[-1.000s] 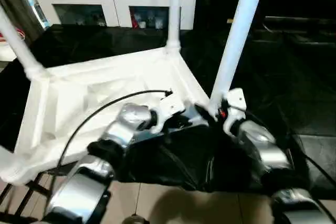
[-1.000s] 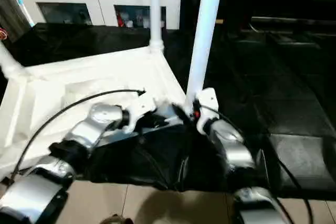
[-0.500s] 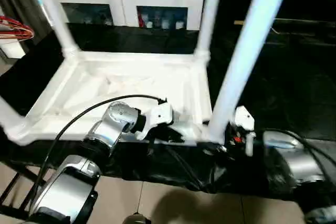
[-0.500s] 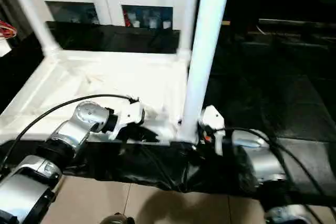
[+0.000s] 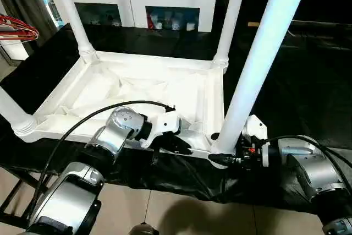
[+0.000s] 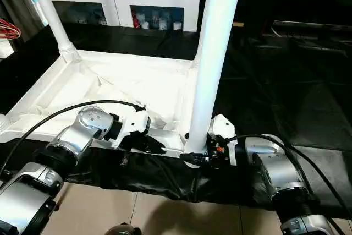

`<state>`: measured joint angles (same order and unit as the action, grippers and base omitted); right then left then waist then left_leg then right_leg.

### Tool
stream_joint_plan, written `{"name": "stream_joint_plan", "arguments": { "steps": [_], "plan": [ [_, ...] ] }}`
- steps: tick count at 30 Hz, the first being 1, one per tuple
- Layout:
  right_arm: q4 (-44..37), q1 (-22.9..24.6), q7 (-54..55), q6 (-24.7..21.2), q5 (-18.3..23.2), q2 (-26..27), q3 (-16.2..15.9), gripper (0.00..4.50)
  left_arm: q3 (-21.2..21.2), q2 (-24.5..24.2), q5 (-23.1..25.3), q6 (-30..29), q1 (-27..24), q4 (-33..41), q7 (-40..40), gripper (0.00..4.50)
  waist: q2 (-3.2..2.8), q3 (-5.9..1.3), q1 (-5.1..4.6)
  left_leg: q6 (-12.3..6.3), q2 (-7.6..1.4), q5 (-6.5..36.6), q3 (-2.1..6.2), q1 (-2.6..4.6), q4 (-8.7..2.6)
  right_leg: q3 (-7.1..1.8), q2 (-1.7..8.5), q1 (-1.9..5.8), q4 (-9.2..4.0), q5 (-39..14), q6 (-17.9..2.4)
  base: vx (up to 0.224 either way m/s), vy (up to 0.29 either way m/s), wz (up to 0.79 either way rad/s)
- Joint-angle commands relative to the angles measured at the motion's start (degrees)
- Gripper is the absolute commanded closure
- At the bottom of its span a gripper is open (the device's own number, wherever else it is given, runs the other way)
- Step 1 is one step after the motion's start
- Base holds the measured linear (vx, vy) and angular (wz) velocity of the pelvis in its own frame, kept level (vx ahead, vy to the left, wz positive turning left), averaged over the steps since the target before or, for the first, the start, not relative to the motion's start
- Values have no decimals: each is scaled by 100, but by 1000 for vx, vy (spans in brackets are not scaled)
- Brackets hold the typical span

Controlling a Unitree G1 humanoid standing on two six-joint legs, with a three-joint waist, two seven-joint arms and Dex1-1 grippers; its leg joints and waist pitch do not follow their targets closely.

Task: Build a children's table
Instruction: Rotate leg to tighten

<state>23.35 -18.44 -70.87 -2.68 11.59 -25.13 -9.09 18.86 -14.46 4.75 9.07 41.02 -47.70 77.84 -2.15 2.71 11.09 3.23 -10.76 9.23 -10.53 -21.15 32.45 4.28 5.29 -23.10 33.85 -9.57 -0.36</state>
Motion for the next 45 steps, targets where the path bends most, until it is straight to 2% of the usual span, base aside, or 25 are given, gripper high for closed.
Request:
{"name": "stream_joint_plan", "arguments": {
  "steps": [1, 2, 3, 4, 5, 6, 7, 9, 12, 14, 16, 17, 19, 21, 24, 25, 27, 31, 34, 36, 37, 38, 39, 41, 45],
  "plan": [
    [9, 86, 528, -125, 87, 617, -176, 178, -247, 256, -57, -237, 239, -32, -865, 450, 82, -344, -35, -287, -273, 1589, 98, 40, -372, -245, 395, 246, -445, -1950, -1045, 0, 0, 0],
    [182, 35, 974, -10, -23, 758, -64, 178, -272, 327, -25, -283, 274, -85, -1075, 450, 100, -344, -55, -238, -265, 1643, 104, 38, -380, -238, 402, 248, -448, -2056, -1018, 0, 0, 0],
    [199, 30, 1015, 3, -35, 770, -54, 178, -274, 333, -22, -287, 277, -90, -1093, 450, 97, -332, -98, -138, -255, 1803, 120, 66, -400, -229, 410, 236, -478, -2326, -957, 0, 0, 0],
    [566, -95, 1803, 119, -216, 1002, 135, 178, -295, 481, 39, -367, 335, -179, -1446, 450, 100, -326, -117, -108, -250, 1860, 120, 71, -401, -230, 411, 233, -497, -2449, -914, 0, 0, 0],
    [788, -175, 2238, 121, -291, 1131, 243, 178, -301, 573, 71, -421, 365, -223, -1636, 450, 79, -314, -183, -25, -240, 1947, 125, 75, -408, -237, 421, 203, -512, -2628, -886, 0, 0, 0],
    [788, -175, 2238, 121, -291, 1131, 243, 178, -301, 573, 71, -421, 365, -223, -1636, 450, 77, -311, -217, 13, -233, 2042, 140, 81, -416, -223, 421, 212, -522, -2745, -864, 0, 0, 0],
    [1029, -276, 2781, 91, -338, 1332, 380, 179, -283, 739, 118, -519, 381, -245, -1877, 450, 70, -318, -279, 38, -231, 2076, 150, 77, -428, -221, 409, 225, -544, -2787, -780, 0, 0, 0],
    [1219, -381, 3404, 31, -466, 1542, 467, 179, -251, 896, 170, -639, 365, -205, -2088, 450, 74, -321, -318, 12, -229, 2070, 147, 76, -423, -230, 405, 224, -544, -2628, -830, 0, 0, 0],
    [1422, -512, 4130, -96, -643, 1874, 531, 179, -258, 1130, 250, -905, 345, -154, -2524, 450, 35, -346, -342, -76, -208, 1859, 123, 58, -400, -242, 373, 247, -491, -1982, -998, 0, 0, 0],
    [1554, -589, 4551, -103, -840, 2060, 478, 179, -283, 1305, 291, -1089, 330, -133, -2856, 450, 45, -355, -341, -102, -203, 1734, 110, 56, -392, -242, 366, 257, -473, -1831, -1036, 0, 0, 0],
    [1710, -643, 4771, 111, -1022, 2131, 407, 179, -270, 1390, 313, -1098, 303, -121, -2974, 450, 60, -345, -344, -113, -196, 1769, 102, 61, -393, -239, 369, 250, -499, -1963, -1004, 0, 0, 0],
    [1789, -668, 4861, 219, -1090, 2160, 383, 124, -240, 1415, 316, -1072, 273, -91, -2970, 450, 45, -343, -340, -119, -197, 1815, 109, 64, -397, -240, 375, 246, -513, -2107, -947, 0, 0, 0],
    [1832, -688, 4744, 227, -962, 2172, 464, 108, -159, 1398, 333, -988, 177, -3, -2858, 450, 39, -337, -346, -127, -202, 1955, 117, 73, -409, -238, 376, 241, -540, -2313, -871, 0, 0, 0],
    [1789, -692, 4553, 214, -829, 2144, 519, 82, -93, 1328, 358, -889, 116, 59, -2711, 450, 30, -339, -348, -132, -210, 1997, 124, 65, -421, -243, 368, 243, -535, -2275, -849, 0, 0, 0],
    [1745, -690, 4481, 230, -830, 2109, 516, 62, -72, 1267, 371, -821, 82, 106, -2630, 450, 35, -366, -359, -155, -220, 1890, 122, 54, -421, -249, 355, 261, -490, -1843, -931, 0, 0, 0],
    [1643, -670, 4284, 260, -838, 2011, 475, 58, -58, 1157, 329, -689, 36, 179, -2409, 450, 33, -375, -357, -200, -216, 1749, 107, 46, -406, -248, 355, 273, -464, -1551, -1025, 0, 0, 0],
    [1610, -659, 4203, 289, -842, 1974, 453, 58, -54, 1119, 317, -666, 22, 202, -2344, 450, 39, -380, -351, -245, -214, 1684, 103, 37, -398, -245, 358, 286, -456, -1461, -1048, 0, 0, 0],
    [1218, -472, 2950, 379, -701, 1565, 153, 58, 34, 742, 229, -417, -113, 398, -1641, 450, 40, -398, -302, -463, -232, 1346, 72, 17, -351, -230, 348, 309, -400, -971, -1184, 0, 0, 0],
    [820, -241, 1961, 325, -650, 1167, -227, 58, 2, 558, 98, -387, -187, 494, -1233, 450, 43, -376, -273, -474, -245, 1469, 70, 31, -359, -220, 348, 314, -418, -1165, -1199, 0, 0, 0],
    [688, -176, 1671, 311, -605, 1055, -295, 58, 10, 483, 77, -352, -199, 514, -1104, 450, 28, -362, -273, -437, -258, 1635, 74, 38, -383, -227, 356, 297, -445, -1447, -1165, 0, 0, 0],
    [392, -72, 1118, 195, -411, 843, -375, 58, 19, 326, 51, -299, -187, 510, -862, 450, 47, -341, -265, -384, -254, 1813, 87, 45, -401, -222, 353, 307, -486, -1824, -1058, 0, 0, 0],
    [296, -44, 934, 169, -351, 769, -393, 58, 18, 274, 42, -261, -173, 493, -768, 450, 38, -341, -256, -380, -261, 1863, 87, 58, -406, -231, 360, 296, -493, -1912, -1028, 0, 0, 0],
    [185, -12, 717, 138, -283, 681, -412, 58, 14, 215, 29, -215, -156, 473, -655, 450, 57, -328, -264, -370, -272, 1906, 88, 57, -420, -238, 364, 279, -504, -2007, -1004, 0, 0, 0],
    [109, 9, 571, 110, -237, 624, -427, 58, 11, 177, 20, -195, -142, 459, -578, 450, 45, -341, -255, -319, -282, 1932, 97, 70, -419, -244, 369, 269, -495, -1986, -1040, 0, 0, 0],
    [-194, 90, -65, 1, -123, 303, -619, 58, 27, 28, 23, -61, -32, 353, -304, 450, 60, -352, -225, -311, -282, 1842, 91, 70, -409, -247, 374, 273, -470, -1772, -1125, 0, 0, 0]
  ]
}}
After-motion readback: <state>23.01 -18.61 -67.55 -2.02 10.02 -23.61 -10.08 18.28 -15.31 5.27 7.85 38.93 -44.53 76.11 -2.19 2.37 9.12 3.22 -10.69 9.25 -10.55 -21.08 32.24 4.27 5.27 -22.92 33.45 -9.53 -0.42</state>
